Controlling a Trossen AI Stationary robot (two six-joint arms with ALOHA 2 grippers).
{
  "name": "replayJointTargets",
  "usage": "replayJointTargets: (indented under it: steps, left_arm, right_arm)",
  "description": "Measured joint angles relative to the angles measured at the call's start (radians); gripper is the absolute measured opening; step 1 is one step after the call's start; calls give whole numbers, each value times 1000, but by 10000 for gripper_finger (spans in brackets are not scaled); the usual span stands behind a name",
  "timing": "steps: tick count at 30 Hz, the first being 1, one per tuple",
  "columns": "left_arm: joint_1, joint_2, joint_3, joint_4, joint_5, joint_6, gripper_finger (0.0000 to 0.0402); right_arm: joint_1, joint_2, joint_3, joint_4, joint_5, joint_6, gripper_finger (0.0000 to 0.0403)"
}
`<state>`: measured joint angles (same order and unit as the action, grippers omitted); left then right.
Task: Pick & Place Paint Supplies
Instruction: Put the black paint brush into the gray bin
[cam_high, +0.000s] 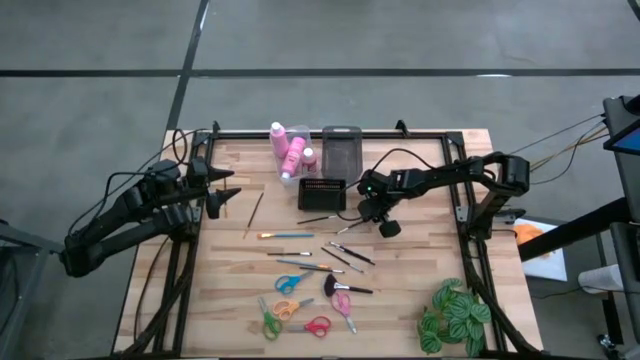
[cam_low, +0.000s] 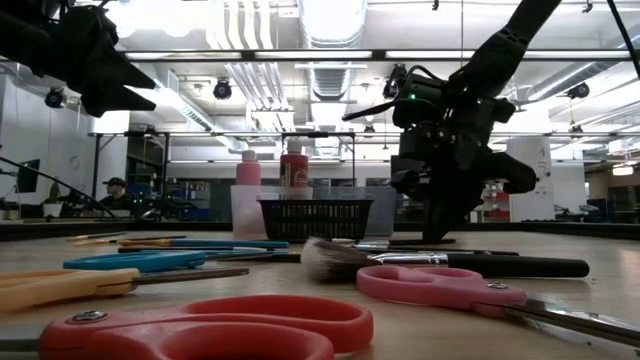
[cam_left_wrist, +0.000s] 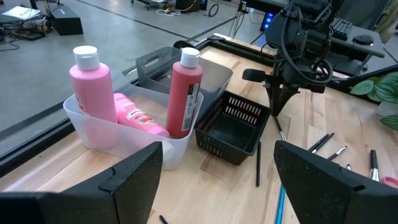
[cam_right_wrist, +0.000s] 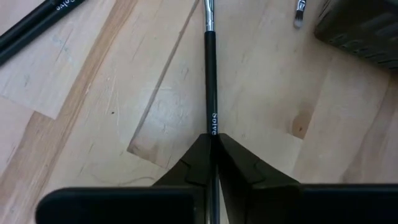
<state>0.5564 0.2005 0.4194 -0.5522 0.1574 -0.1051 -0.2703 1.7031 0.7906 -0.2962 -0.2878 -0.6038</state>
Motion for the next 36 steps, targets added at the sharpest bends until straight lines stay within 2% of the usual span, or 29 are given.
replayJointTargets:
  steps: [12,19,28,36]
  left_arm:
    - [0,0,0,0,0,0,311]
    - [0,0,0,0,0,0,311]
    - [0,0,0,0,0,0,311]
    - [0,0,0,0,0,0,311]
  right_arm:
    - [-1,-21,-2,-4,-1,-1,18]
    - [-5,-75,-6,-61,3,-66,18]
    - [-5,-195,-5,-70,-3,8,18]
    - [-28,-358,-3,-54,1,73,18]
